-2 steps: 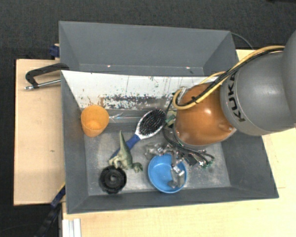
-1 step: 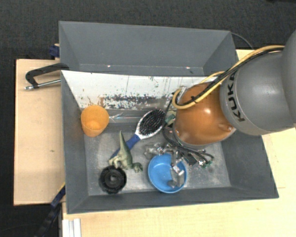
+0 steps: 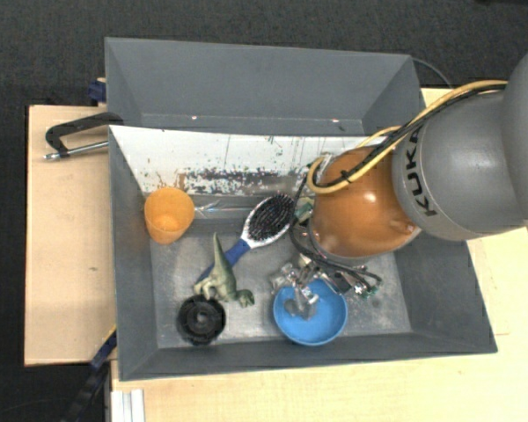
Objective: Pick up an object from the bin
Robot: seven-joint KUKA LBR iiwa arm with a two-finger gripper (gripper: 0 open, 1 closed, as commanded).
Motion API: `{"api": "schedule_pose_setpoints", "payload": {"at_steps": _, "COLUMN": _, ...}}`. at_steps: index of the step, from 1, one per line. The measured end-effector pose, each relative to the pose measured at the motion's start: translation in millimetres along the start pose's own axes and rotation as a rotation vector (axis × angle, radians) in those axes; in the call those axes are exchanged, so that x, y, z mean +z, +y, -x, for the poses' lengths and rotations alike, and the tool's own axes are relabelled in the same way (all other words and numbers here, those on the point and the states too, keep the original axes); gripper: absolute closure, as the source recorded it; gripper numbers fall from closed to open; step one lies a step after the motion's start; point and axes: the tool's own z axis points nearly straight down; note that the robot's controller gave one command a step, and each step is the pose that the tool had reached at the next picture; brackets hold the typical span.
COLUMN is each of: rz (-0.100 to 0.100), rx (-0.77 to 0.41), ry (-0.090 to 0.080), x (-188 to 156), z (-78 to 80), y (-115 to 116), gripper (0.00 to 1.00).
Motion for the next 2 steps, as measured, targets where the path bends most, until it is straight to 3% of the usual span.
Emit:
{"api": "schedule_pose_setpoints", "payload": {"at_steps": 1, "rz": -0.001, "rx": 0.002, "ry": -0.003, "x": -13.5, "z": 2.1, "y": 0.1, "gripper": 1.0}}
{"api": "schedule_pose_setpoints", "payload": {"at_steps": 2, "rz": -0.005, "rx": 0.003, "ry": -0.007, "x": -101.3, "z": 6.1, "y": -0.7, "gripper": 1.0}}
